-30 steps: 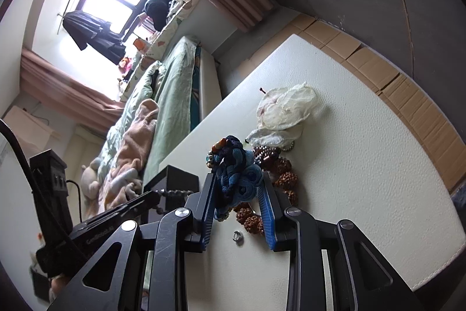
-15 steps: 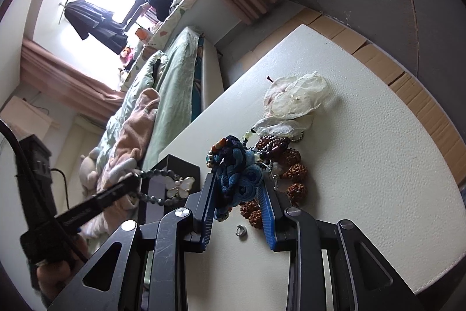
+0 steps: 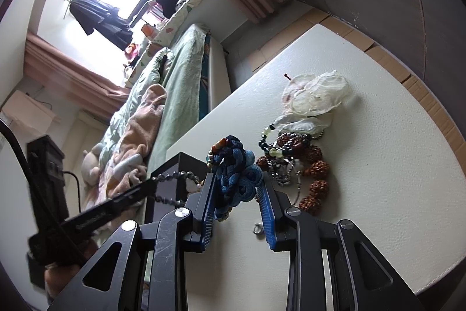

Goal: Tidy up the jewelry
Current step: 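Carry the beaded bracelet over the black box with the left tool while the right tool carries the blue bracelet, then open the left tool into the box while the right tool drops the blue bracelet in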

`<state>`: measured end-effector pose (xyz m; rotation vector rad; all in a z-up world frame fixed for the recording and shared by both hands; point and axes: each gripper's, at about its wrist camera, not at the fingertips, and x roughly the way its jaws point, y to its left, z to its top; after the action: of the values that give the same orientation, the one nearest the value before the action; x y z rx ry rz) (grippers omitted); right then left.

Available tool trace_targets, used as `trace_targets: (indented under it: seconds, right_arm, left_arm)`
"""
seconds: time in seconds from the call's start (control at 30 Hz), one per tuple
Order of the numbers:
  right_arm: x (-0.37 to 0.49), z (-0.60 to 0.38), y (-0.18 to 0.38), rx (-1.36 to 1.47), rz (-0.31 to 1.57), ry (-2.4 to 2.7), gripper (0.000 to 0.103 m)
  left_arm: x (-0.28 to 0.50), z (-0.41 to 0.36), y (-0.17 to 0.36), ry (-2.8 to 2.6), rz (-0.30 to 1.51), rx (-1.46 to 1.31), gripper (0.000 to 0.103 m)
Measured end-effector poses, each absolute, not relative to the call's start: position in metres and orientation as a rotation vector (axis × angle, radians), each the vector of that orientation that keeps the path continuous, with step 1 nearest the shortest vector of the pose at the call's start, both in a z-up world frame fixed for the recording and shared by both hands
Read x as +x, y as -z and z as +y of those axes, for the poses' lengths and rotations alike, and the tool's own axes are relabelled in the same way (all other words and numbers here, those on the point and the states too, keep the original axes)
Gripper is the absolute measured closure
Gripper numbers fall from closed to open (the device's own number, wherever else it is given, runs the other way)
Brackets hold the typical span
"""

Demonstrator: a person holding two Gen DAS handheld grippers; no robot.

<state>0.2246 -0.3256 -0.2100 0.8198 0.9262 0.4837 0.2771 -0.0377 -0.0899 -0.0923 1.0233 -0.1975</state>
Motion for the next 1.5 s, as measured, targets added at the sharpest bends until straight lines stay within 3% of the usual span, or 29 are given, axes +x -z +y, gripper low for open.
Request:
trace_targets:
  seconds: [0.6, 1.33, 1.47, 1.5]
  right_arm:
    - [0.228, -0.308, 0.207, 0.806, 0.944, -0.521, 0.073]
    - [0.246, -0.235, 0.168, 0.756, 0.943, -0.684, 0.073]
    - [0.251, -0.215, 0.162, 0.706, 0.984, -0.746, 0.067]
    - [0.253, -0.212, 0.162, 0.7, 1.002, -0.759, 0.06]
  left_arm:
    - [0.273, -0.012, 0.059, 0.193, 0.955, -0.153, 0.092]
    - [0.259, 0.063, 0.095, 0.036, 1.109, -0.301, 0.091]
    - [0.256, 0.072, 0.094, 0.011, 1.113, -0.324, 0.091]
    - [0.256, 0.073, 0.094, 0.007, 1.115, -0.327, 0.09]
